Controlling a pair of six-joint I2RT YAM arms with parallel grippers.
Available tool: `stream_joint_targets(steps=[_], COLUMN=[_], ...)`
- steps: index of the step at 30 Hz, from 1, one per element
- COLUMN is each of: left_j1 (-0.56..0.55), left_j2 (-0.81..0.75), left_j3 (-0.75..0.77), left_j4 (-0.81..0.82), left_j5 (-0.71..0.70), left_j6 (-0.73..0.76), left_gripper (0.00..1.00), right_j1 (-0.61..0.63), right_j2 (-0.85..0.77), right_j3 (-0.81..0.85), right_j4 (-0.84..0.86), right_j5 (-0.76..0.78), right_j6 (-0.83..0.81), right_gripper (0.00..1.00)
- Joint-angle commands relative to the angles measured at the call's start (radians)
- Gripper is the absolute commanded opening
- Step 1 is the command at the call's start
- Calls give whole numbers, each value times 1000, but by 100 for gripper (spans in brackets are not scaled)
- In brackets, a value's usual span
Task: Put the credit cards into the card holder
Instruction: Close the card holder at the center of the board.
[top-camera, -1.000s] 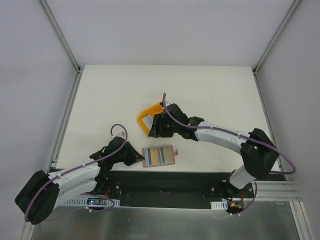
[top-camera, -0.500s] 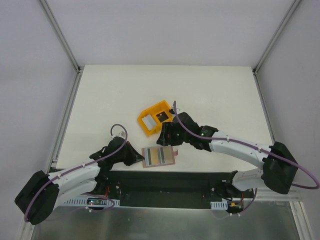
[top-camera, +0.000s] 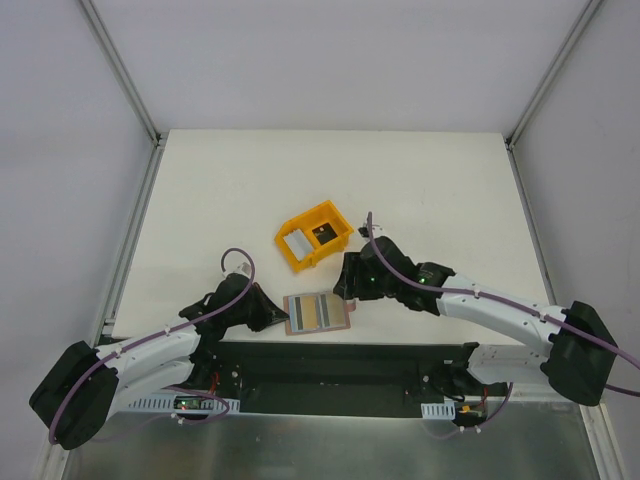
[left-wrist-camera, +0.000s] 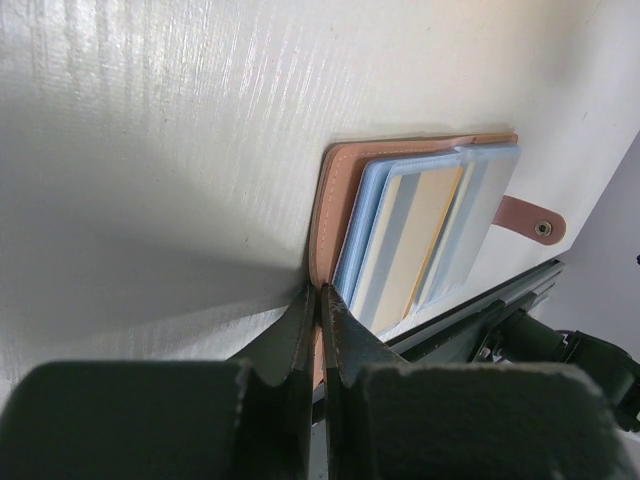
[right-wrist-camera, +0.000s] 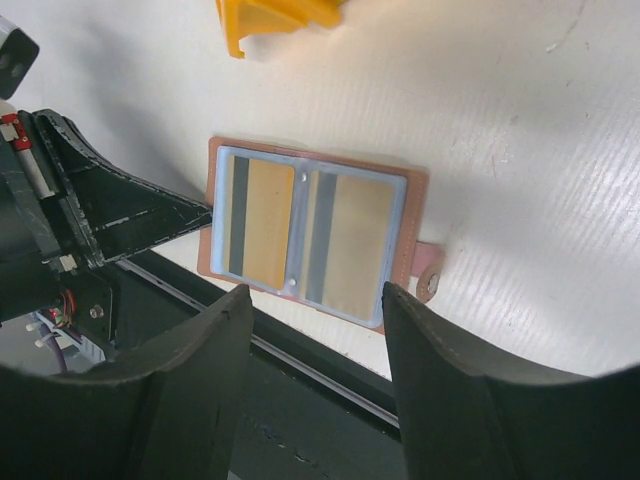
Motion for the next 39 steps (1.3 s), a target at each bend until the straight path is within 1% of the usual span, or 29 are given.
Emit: stream_joint_targets(steps=[1,11,17,18,23,25,28,31,32,35,39], left_j1=[10,10,10,10,10,10,10,10,10,10,10], left_j2=[-2,-4,-8,-10,-5,-2,1,3,3,4,7], left_j3=[-3,0,-14,-15,-12,-11,-6,3,3,8,15], left_j4=[-52,-53,-52,-52,-52,-52,-52,-49,-49,-49,-49], left_j5=[-27,-19,-19,-19,-18,-16,-12,5,5,7,10], left_j6=[30,20,4,5,5,5,11,40,40,40,39], left_gripper=[0,0,0,0,0,0,0,0,0,0,0], right_j1=[7,10,36,44,73,73,74,74,74,74,73], right_j2=[-29,-25,24,43,141,181,222,255,265,281,265], right_j3=[-13,-4,13,24,110,130,136,142,148,148,122], right_j4=[-20,-75,-95,-112,-258,-284,-260,-232,-243,-252,-237], right_j5=[32,58,87,87,189,197,196,193,197,200,208], right_j6=[22,21,24,24,22,14,8,-6,-6,-10,-9], right_gripper=[57,57,57,57,57,52,47,38,34,27,6])
